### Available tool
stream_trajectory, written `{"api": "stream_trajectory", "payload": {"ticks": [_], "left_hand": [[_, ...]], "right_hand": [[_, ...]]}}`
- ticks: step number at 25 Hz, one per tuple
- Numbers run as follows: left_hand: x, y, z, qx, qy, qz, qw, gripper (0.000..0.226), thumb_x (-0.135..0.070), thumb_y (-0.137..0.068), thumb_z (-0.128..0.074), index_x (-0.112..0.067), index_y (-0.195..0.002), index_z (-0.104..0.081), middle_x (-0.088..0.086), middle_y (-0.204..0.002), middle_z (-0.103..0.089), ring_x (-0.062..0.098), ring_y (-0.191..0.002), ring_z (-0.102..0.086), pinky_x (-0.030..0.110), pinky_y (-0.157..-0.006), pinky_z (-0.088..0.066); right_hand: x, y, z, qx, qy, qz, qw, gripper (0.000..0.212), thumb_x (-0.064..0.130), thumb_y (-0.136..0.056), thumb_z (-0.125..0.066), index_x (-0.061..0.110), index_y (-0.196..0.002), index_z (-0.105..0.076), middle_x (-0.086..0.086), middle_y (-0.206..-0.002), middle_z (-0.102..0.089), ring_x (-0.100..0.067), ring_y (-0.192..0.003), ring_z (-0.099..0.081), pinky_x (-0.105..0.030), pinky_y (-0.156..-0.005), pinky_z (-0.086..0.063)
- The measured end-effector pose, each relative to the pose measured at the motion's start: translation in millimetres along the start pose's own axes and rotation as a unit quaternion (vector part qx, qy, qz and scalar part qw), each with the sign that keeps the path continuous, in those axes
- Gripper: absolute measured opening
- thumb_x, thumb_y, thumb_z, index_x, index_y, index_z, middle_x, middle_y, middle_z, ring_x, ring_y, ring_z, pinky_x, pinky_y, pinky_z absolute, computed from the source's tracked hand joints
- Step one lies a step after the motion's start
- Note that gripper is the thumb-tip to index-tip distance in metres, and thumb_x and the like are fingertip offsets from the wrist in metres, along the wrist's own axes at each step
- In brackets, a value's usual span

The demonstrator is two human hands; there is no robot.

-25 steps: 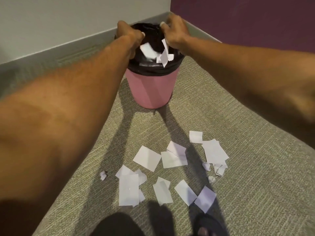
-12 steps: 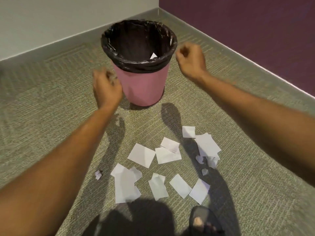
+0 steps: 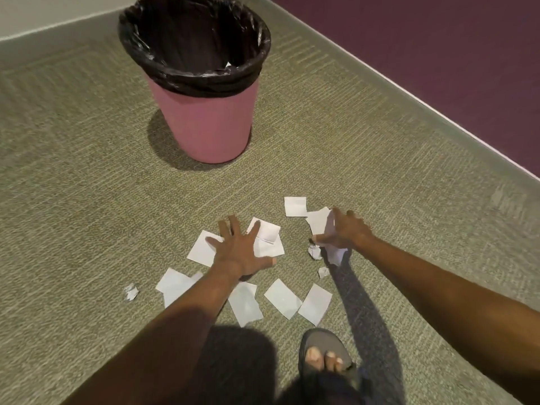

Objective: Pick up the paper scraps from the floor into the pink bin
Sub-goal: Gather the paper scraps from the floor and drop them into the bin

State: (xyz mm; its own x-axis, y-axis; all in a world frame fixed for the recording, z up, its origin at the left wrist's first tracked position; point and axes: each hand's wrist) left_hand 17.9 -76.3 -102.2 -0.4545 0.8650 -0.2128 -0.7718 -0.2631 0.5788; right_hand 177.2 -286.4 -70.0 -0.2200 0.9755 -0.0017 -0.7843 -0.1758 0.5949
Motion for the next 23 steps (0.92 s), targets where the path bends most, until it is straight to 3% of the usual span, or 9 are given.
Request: {"api": "stream_trajectory", "payload": {"ticks": [3, 9, 13, 16, 18, 20, 23], "left_hand": [[-15, -2, -5, -0.018, -0.026, -0.001, 1.0, 0.1, -0.074, -0.078, -0.054, -0.036, -0.152, 0.001, 0.021, -0.16, 0.017, 0.05, -0.145, 0.013, 0.076, -0.106, -0.012], [-26, 5, -8, -0.111, -0.119, -0.057, 0.985, 0.059, -0.044, -0.093, -0.057, -0.022, -0.143, -0.035, 0.024, -0.151, -0.026, 0.047, -0.136, -0.028, 0.057, -0.096, -0.044], [-19, 1, -2, -0.174, -0.122, -0.11, 0.971, 0.029, -0.014, -0.093, -0.058, -0.015, -0.122, -0.056, 0.016, -0.13, -0.047, 0.033, -0.116, -0.047, 0.046, -0.094, -0.045], [-14, -5, -1, -0.194, 0.005, -0.102, 0.976, 0.024, -0.009, -0.09, -0.062, -0.012, -0.115, -0.063, 0.013, -0.12, -0.05, 0.03, -0.111, -0.049, 0.04, -0.088, -0.05], [-10, -11, -2, -0.196, 0.13, -0.08, 0.969, 0.02, -0.004, -0.087, -0.067, -0.006, -0.107, -0.069, 0.016, -0.116, -0.054, 0.031, -0.11, -0.053, 0.039, -0.086, -0.053], [-5, -16, -2, -0.193, 0.234, -0.056, 0.951, 0.014, 0.004, -0.082, -0.069, -0.002, -0.095, -0.072, 0.018, -0.113, -0.057, 0.03, -0.104, -0.059, 0.039, -0.086, -0.054], [-2, -21, 0, -0.191, 0.285, -0.033, 0.939, 0.014, 0.01, -0.078, -0.07, -0.001, -0.087, -0.071, 0.018, -0.109, -0.06, 0.029, -0.097, -0.063, 0.037, -0.082, -0.055]], "right_hand": [[10, 2, -15, -0.011, 0.014, -0.012, 1.0, 0.119, 0.078, -0.063, -0.068, 0.014, -0.15, -0.018, -0.023, -0.146, -0.034, -0.045, -0.132, -0.041, -0.049, -0.102, -0.042], [18, 12, -34, -0.098, 0.034, 0.088, 0.991, 0.073, 0.048, -0.078, -0.075, 0.01, -0.13, -0.042, -0.021, -0.134, -0.041, -0.041, -0.119, -0.047, -0.05, -0.091, -0.049], [18, 13, -31, -0.108, 0.007, 0.101, 0.989, 0.058, 0.039, -0.08, -0.076, 0.01, -0.122, -0.048, -0.016, -0.123, -0.046, -0.036, -0.106, -0.056, -0.045, -0.082, -0.053], [15, 5, -22, -0.101, -0.101, 0.11, 0.984, 0.024, 0.013, -0.085, -0.068, 0.009, -0.106, -0.056, -0.011, -0.109, -0.053, -0.029, -0.094, -0.061, -0.031, -0.077, -0.055], [10, 3, -16, -0.074, -0.211, 0.095, 0.97, 0.012, -0.003, -0.086, -0.06, 0.007, -0.091, -0.061, -0.008, -0.094, -0.058, -0.022, -0.085, -0.058, -0.015, -0.062, -0.049], [6, 5, -12, -0.06, -0.253, 0.088, 0.962, 0.016, -0.007, -0.084, -0.064, 0.009, -0.085, -0.062, -0.003, -0.079, -0.056, -0.018, -0.074, -0.052, -0.018, -0.053, -0.042], [-1, 10, -7, -0.043, -0.31, 0.083, 0.946, 0.019, -0.007, -0.083, -0.067, 0.011, -0.087, -0.063, 0.001, -0.068, -0.048, -0.015, -0.062, -0.046, -0.024, -0.052, -0.039]]}}
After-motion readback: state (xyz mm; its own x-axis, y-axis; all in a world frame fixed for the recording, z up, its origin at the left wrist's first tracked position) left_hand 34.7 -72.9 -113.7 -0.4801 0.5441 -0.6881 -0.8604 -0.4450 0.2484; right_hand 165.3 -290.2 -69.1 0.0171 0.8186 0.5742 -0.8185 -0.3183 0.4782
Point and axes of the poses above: each hand's wrist, its own y-axis away from the middle knuckle, its own z-axis out of the back of the hand, x = y × z
